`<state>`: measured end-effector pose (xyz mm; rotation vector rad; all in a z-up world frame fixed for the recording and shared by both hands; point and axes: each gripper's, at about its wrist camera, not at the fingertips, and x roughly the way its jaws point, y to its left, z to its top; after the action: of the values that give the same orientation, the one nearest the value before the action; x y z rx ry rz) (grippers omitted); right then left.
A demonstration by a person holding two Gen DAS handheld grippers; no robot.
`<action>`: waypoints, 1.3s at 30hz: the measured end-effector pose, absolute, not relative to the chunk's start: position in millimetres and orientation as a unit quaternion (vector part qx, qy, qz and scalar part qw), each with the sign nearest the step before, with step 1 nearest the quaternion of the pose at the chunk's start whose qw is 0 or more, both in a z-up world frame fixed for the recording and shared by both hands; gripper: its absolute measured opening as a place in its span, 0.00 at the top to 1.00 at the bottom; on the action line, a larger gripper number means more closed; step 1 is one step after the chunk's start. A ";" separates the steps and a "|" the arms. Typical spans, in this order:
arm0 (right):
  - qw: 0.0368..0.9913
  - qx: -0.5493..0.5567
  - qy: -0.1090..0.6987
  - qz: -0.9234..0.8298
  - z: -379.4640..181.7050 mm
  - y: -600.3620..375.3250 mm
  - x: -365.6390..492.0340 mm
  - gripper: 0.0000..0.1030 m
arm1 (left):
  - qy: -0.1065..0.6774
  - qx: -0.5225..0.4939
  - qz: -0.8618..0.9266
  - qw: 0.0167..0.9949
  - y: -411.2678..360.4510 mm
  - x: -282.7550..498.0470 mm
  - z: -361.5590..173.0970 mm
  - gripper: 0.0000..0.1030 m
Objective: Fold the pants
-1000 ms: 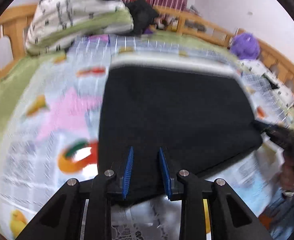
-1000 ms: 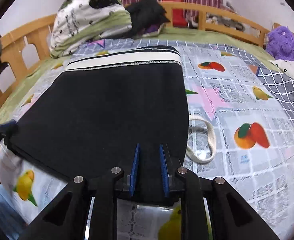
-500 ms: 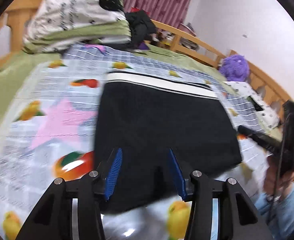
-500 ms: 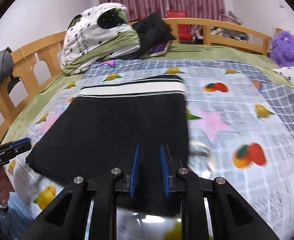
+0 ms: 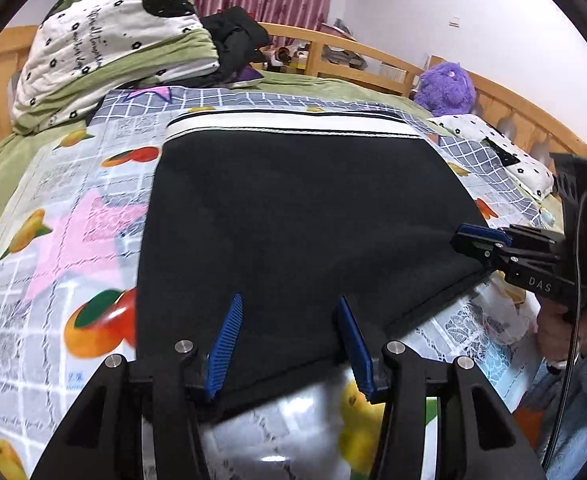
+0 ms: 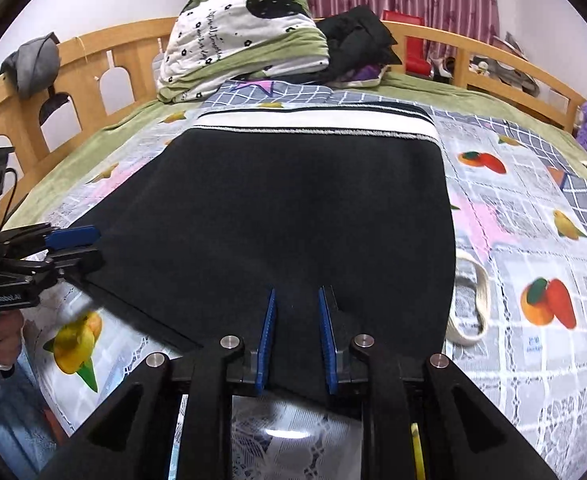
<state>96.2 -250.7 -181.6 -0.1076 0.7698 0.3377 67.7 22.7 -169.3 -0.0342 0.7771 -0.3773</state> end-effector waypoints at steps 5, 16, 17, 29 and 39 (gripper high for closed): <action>0.917 -0.034 0.366 0.155 -184.7 -256.1 80.1 0.74 | 0.373 -0.024 -0.168 0.912 27.0 55.3 -169.8 0.54; 0.932 0.029 0.348 0.094 -135.7 -287.3 60.2 0.70 | 0.375 -0.058 -0.144 0.914 48.7 29.9 -132.5 0.54; 0.932 0.040 0.347 0.093 -128.6 -291.5 58.8 0.70 | 0.372 -0.058 -0.138 0.916 50.6 25.8 -124.0 0.54; 0.946 0.038 0.301 0.119 -40.7 -292.1 21.2 0.69 | 0.316 -0.066 -0.123 0.938 66.4 12.9 -10.1 0.54; 0.961 0.021 0.268 0.071 -0.7 -279.1 103.8 0.66 | 0.318 -0.118 -0.125 0.932 38.9 124.0 -1.9 0.53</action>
<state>103.8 -279.1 -0.7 0.0427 0.5429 0.1431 124.0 38.9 -1.9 -0.2420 0.6518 -0.2549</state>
